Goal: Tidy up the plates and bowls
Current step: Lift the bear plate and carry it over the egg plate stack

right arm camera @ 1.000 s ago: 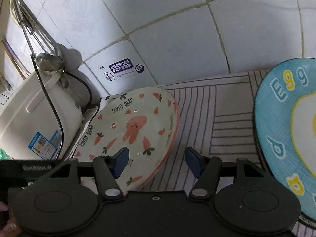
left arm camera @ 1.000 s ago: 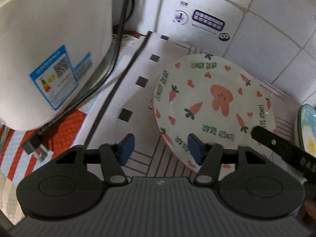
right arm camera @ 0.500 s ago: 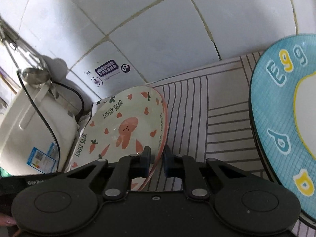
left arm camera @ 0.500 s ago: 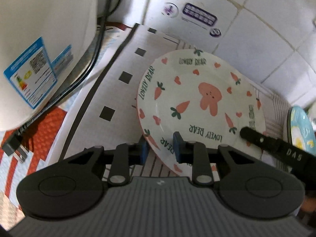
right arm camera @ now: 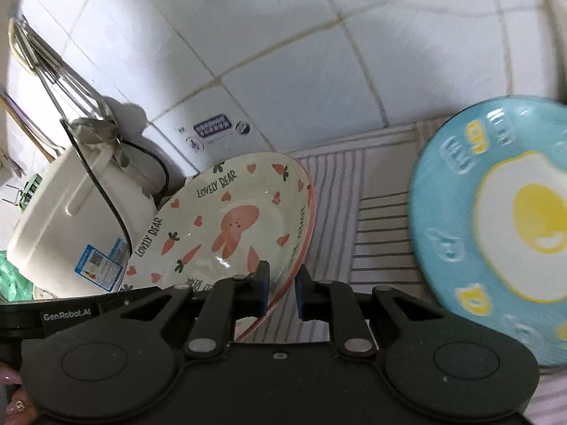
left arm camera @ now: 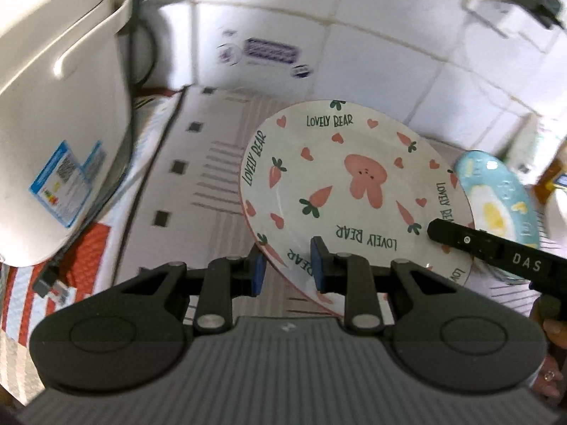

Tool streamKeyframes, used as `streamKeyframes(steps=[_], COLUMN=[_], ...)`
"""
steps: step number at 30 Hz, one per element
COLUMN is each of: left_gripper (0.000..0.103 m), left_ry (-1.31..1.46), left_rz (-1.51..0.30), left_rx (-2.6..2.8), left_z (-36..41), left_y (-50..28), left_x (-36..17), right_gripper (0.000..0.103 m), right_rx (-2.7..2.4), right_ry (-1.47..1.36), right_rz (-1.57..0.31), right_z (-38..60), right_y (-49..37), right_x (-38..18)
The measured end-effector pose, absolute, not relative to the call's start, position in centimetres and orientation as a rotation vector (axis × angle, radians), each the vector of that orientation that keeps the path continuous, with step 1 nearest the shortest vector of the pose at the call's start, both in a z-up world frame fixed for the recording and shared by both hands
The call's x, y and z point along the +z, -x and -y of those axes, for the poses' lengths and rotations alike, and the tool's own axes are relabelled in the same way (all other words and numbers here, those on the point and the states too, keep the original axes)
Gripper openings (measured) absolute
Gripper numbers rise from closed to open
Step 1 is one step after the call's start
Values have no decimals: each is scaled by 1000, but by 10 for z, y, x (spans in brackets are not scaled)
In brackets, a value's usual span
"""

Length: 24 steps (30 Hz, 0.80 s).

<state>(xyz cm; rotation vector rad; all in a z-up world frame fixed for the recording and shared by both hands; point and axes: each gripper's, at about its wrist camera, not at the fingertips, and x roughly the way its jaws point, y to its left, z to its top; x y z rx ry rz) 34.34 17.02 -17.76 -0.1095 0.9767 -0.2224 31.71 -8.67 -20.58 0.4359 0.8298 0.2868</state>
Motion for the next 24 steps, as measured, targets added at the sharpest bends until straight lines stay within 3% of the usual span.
streamKeyframes(steps=[9,24], left_gripper=[24,24], left_ry=[62,12], left_rz=[-958,-1032], left_rx=[-381,-498], left_z=[-102,1], left_y=[-334,-341], left_x=[-153,-164], right_gripper=[20,21], right_rx=[165,0], right_ry=[-459,-516], right_rz=[-765,-774], right_z=[153,248], right_y=[-275,-242], right_x=[-170,-174])
